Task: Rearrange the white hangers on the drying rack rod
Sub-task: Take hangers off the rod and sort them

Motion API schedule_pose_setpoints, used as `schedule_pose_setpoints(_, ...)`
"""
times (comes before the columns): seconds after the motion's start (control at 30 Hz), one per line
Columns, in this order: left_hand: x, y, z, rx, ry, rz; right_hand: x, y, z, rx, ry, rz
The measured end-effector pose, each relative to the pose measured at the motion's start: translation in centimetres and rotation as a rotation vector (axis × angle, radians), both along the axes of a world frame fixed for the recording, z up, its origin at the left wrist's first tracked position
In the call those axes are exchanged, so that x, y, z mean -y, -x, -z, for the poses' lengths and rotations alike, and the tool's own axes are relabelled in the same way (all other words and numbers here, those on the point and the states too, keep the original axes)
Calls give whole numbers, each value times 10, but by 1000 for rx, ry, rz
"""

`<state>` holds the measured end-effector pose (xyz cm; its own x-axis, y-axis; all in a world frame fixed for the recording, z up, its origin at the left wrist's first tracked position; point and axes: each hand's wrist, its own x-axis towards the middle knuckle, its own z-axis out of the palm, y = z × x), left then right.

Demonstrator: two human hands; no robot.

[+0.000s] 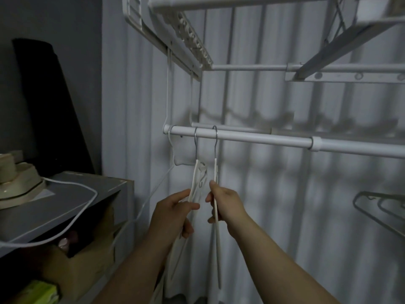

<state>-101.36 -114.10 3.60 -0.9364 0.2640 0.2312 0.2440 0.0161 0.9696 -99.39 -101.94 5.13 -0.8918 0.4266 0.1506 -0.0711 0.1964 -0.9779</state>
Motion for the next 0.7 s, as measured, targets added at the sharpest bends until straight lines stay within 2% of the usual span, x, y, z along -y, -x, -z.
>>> schedule_pose_setpoints(0.37, -8, -10, 0, -17, -66, 7, -12, -14, 4, 25, -113, -43)
schedule_pose_setpoints(0.5, -9, -12, 0, 1, -40, 4, -13, -18, 6, 8, -61, -90)
schedule_pose_setpoints(0.57, -7, -12, 4, -114, 111, -61, -14, -21, 8, -25, -78, -90)
schedule_pose_setpoints(0.63, 1, -13, 8, -347, 313, -280, -17, -23, 9, -53, -128, -58)
schedule_pose_setpoints(0.7, 15, -15, 5, -618, 390, -508, -21, -26, 9, -45, -157, -31)
